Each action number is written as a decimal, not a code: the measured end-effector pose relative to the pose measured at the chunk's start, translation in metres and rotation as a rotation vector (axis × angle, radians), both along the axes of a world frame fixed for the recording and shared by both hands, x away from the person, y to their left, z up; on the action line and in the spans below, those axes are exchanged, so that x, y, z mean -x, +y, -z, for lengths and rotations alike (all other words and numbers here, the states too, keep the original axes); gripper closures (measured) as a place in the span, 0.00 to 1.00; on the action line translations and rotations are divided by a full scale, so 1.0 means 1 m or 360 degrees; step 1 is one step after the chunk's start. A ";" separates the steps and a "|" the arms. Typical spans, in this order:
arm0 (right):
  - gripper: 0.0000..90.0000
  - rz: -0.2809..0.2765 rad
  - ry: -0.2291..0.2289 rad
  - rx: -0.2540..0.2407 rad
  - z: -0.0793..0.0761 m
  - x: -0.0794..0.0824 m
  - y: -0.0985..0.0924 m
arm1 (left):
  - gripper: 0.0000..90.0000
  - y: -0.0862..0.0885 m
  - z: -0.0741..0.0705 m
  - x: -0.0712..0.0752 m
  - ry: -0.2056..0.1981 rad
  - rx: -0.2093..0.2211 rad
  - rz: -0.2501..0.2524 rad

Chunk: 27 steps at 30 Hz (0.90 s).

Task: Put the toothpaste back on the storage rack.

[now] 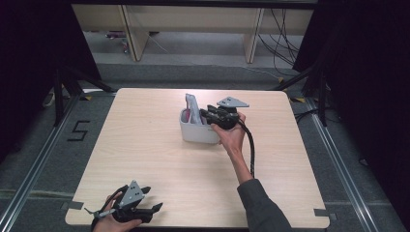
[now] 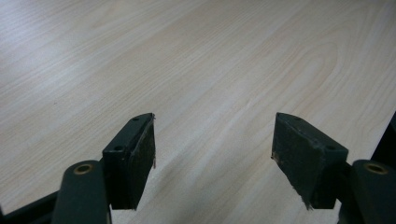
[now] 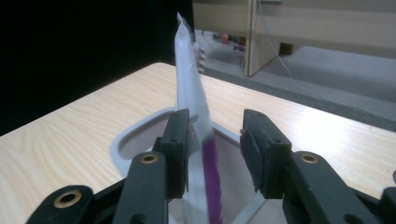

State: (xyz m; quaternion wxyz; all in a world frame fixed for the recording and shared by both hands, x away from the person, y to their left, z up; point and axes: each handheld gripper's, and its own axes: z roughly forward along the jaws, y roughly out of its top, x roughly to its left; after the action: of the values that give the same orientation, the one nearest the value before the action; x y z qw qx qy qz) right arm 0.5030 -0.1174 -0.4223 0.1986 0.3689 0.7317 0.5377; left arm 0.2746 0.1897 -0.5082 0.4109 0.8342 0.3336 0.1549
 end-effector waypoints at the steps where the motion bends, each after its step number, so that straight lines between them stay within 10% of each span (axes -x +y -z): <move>1: 0.68 -0.0021 -0.0032 0.0017 -0.001 0.001 -0.003 | 0.33 0.001 -0.001 0.000 0.0007 -0.0031 0.0016; 27: 0.54 -0.0017 0.0098 -0.0078 -0.002 0.028 -0.045 | 0.33 0.001 -0.001 0.000 0.0011 -0.0052 0.0022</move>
State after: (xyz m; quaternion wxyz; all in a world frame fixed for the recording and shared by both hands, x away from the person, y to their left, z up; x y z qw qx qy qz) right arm 0.4747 -0.1624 -0.4202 0.1639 0.3861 0.7261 0.5448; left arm 0.2746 0.1912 -0.5077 0.3972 0.8435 0.3267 0.1547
